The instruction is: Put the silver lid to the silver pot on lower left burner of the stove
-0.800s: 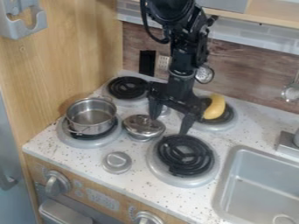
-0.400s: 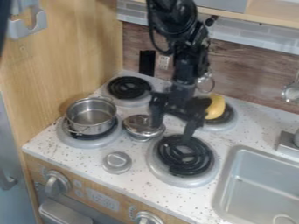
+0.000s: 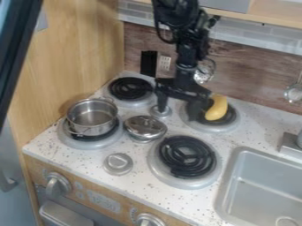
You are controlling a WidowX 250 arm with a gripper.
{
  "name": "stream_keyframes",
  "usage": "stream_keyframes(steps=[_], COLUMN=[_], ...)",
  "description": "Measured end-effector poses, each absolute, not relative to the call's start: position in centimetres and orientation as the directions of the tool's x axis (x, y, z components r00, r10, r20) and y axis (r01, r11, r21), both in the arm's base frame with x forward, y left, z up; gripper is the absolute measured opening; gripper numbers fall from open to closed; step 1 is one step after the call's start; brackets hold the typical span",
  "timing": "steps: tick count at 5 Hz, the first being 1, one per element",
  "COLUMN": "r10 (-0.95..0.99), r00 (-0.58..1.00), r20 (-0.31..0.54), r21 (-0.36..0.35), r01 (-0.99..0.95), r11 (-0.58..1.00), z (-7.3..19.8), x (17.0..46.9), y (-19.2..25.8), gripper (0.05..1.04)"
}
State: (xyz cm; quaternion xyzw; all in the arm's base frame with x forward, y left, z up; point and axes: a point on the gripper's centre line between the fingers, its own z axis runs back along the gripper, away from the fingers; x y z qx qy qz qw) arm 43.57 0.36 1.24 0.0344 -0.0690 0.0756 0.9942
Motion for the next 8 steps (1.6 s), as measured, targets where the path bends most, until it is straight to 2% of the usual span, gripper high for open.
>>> stream_keyframes(steps=[1,2,3,5,8], r10=[0.173,0.216,0.278,0.322,0.334], r00=[0.973,0.963,0.95,0.944,0.942], r20=[0.155,0.162,0.141,0.076,0.01], r21=[0.079,0.086,0.104,0.136,0.176], r01=[-0.187,-0.232,-0.293,-0.33,-0.331], r11=[0.979,0.969,0.95,0.934,0.927], z=[1.2,1.4,0.6,-1.6,-2.9], x=[45.0,45.1,45.1,45.2,44.0], y=[1.2,2.8,5.0,5.9,6.5], gripper=[0.999,0.999,0.999,0.999,0.999])
